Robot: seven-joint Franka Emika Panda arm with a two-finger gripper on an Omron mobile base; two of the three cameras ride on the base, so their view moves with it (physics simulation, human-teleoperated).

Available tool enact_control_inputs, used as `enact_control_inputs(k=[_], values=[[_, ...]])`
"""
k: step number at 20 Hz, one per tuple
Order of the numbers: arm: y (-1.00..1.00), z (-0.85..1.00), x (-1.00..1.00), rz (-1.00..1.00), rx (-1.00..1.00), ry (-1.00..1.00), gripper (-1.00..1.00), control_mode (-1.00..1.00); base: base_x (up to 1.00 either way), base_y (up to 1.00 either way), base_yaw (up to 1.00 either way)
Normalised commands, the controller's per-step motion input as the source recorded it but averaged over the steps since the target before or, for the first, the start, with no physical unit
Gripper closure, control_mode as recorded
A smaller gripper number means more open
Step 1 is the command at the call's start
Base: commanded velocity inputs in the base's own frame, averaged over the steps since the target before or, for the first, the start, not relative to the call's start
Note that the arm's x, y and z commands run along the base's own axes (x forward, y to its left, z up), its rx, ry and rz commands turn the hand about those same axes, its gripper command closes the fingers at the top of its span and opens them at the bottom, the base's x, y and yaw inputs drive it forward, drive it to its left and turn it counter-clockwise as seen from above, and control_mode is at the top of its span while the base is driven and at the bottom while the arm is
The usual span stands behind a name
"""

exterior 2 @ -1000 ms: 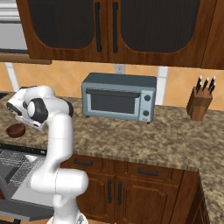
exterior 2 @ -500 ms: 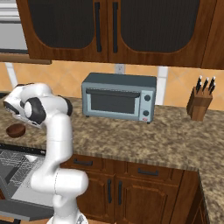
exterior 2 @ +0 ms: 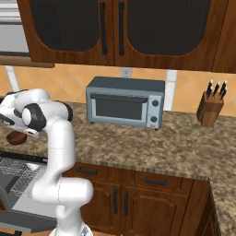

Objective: Pick up the cup and bowl from the counter, place them in the dishwasher, and close the dishwasher door.

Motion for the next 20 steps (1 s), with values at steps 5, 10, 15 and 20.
enact_control_inputs(k=[5, 10, 15, 20], values=[[-0.07, 0.0, -0.45, 0.0, -0.02, 0.0, -1.0, -1.0, 0.0, 0.0, 0.0], [-0.06, 0.0, 0.17, 0.0, -0.03, 0.06, -1.0, -1.0, 0.0, 0.0, 0.0], [0.02, -0.05, 0.4, 0.0, -0.05, 0.13, -1.0, -1.0, 0.0, 0.0, 0.0], [0.17, -0.04, 0.51, 0.0, -0.07, 0.1, -1.0, -1.0, 0.0, 0.0, 0.0]])
